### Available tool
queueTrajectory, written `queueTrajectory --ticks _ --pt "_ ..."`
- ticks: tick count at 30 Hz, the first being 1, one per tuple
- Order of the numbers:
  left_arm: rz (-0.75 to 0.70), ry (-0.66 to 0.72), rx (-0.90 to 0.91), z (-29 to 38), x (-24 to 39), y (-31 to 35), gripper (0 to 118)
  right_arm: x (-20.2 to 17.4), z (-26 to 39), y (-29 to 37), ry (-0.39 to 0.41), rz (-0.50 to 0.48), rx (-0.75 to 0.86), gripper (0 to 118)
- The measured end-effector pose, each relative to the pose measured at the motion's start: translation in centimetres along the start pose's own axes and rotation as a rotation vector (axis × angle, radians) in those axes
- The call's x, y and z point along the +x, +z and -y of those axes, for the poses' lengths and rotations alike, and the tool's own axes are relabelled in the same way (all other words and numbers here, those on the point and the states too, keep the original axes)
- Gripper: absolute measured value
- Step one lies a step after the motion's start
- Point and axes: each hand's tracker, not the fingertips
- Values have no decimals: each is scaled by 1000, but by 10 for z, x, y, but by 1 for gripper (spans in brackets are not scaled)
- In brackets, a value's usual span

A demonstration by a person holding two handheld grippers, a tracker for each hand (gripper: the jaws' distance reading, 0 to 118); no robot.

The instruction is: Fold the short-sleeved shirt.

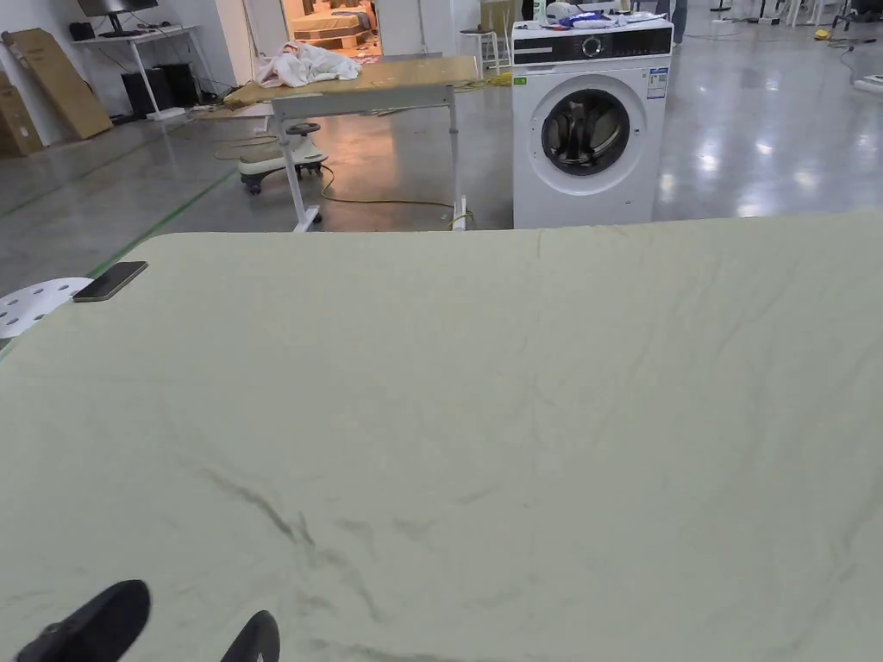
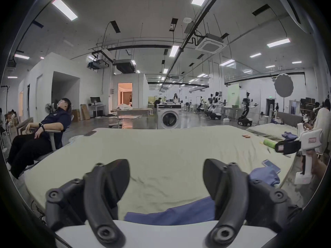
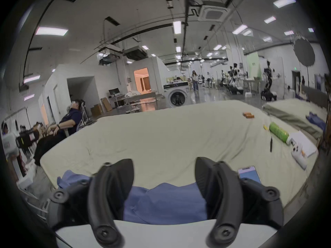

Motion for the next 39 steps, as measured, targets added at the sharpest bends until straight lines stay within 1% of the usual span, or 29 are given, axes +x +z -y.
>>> queueTrajectory --ticks 2,4,5,9,12,15,17,18,19,20,21,22,23,24,25,26,28,29,31,32,33,34,35,36,37,38,39 --pt "16 -5 3 0 8 2 31 -9 6 -3 16 -17 -11 13" --pt "61 -37 19 1 16 5 8 -15 10 -4 14 -70 -21 9" --pt "66 -41 21 2 19 7 0 -17 11 -5 9 -84 -21 0" --pt "74 -48 15 1 23 10 0 -15 18 -7 27 -100 -31 0" --pt "74 -22 9 0 17 9 0 -9 20 -8 8 -104 -24 0" --pt "32 59 -25 1 1 7 0 -3 21 -7 -15 -99 -19 0" --pt "-19 148 -102 6 -16 -4 0 2 23 -4 -28 -96 -21 0" --pt "-24 205 -140 11 -29 -8 6 -1 21 -4 -34 -99 -25 0" --pt "5 266 -185 21 -46 -12 20 1 23 -3 -42 -103 -30 0" --pt "0 320 -197 31 -61 -17 54 3 25 -3 -42 -105 -36 0" --pt "-6 392 -234 43 -79 -24 81 5 27 -3 -35 -102 -50 0" --pt "16 455 -299 56 -95 -31 97 4 27 -3 -29 -95 -65 0" --pt "43 537 -352 72 -113 -36 100 5 29 -2 -32 -81 -68 0" --pt "65 599 -383 90 -130 -40 100 8 31 -2 -44 -75 -71 0" --pt "61 660 -361 107 -142 -42 100 11 32 -2 -66 -81 -77 0" --pt "9 716 -366 119 -153 -44 100 14 34 -1 -93 -85 -77 0" --pt "-27 779 -375 135 -165 -48 100 17 35 -1 -124 -87 -80 0" --pt "-23 786 -418 140 -166 -52 100 19 36 -1 -134 -89 -84 0" --pt "14 750 -441 150 -161 -60 100 19 36 -1 -141 -80 -89 0" --pt "28 774 -454 160 -163 -65 98 19 37 -2 -142 -76 -94 0" --pt "37 818 -468 167 -165 -72 93 20 38 -4 -143 -72 -99 0" --pt "44 906 -490 174 -165 -77 83 19 39 -4 -142 -64 -106 0" --pt "68 948 -441 178 -166 -78 62 19 40 -4 -136 -57 -112 0" --pt "100 1009 -409 177 -165 -80 51 19 40 -4 -128 -51 -119 0" --pt "90 1083 -430 182 -165 -85 45 19 40 -3 -125 -49 -123 0" --pt "79 1128 -444 187 -164 -89 40 19 41 -1 -126 -49 -124 0" --pt "66 1117 -452 192 -162 -93 23 20 42 0 -131 -49 -126 0"
